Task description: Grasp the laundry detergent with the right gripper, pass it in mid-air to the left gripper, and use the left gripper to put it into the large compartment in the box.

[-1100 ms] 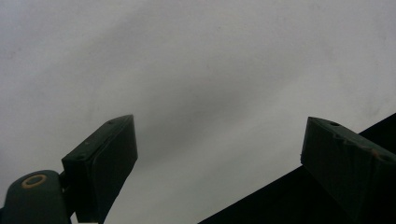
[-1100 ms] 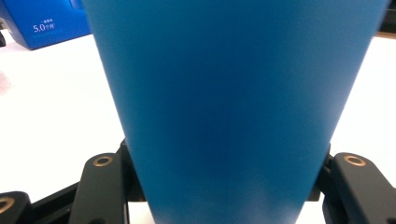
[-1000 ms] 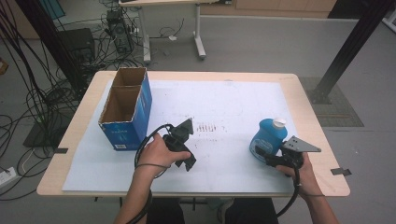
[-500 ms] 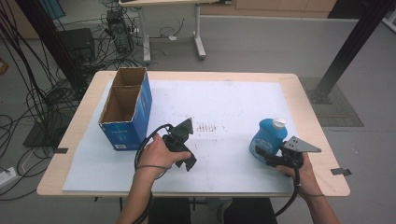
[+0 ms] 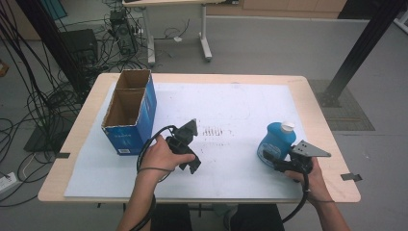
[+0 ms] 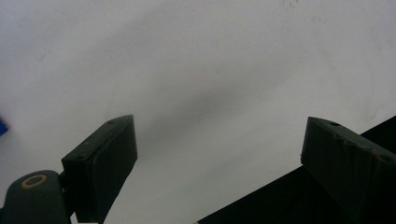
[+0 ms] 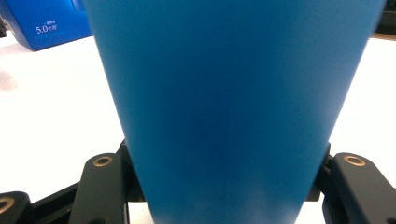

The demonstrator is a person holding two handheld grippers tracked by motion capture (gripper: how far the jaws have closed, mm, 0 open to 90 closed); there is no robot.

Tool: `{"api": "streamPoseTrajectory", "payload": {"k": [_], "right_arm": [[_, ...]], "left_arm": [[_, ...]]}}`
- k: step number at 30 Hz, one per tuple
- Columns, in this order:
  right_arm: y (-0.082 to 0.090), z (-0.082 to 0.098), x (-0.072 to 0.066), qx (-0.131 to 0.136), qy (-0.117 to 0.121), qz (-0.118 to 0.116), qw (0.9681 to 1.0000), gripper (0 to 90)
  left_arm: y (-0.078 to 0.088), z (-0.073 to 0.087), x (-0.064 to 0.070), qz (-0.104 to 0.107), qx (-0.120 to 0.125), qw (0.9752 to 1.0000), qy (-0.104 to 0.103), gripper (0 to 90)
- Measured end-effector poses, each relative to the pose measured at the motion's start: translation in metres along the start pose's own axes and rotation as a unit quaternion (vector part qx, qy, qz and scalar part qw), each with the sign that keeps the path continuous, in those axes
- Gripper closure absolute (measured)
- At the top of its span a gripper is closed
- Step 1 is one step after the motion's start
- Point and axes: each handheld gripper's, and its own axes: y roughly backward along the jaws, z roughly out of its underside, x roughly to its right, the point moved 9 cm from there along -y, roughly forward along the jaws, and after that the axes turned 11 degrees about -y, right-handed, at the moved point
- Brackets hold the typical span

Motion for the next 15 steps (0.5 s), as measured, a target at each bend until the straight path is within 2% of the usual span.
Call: {"api": "streamPoseTrajectory", "payload": {"k": [9,15], "right_arm": [[0.000,0.000,0.001,0.002,0.002,-0.006,1.0000,39.5],[-0.001,-0.001,0.001,-0.003,0.006,-0.004,1.0000,39.8]], "left_arm": [[0.003,-0.005,-0.004,0.000,0.000,0.9999,-0.016,11.0],[0.013,-0.009,-0.009,-0.010,0.002,0.9995,-0.030,11.0]]}}
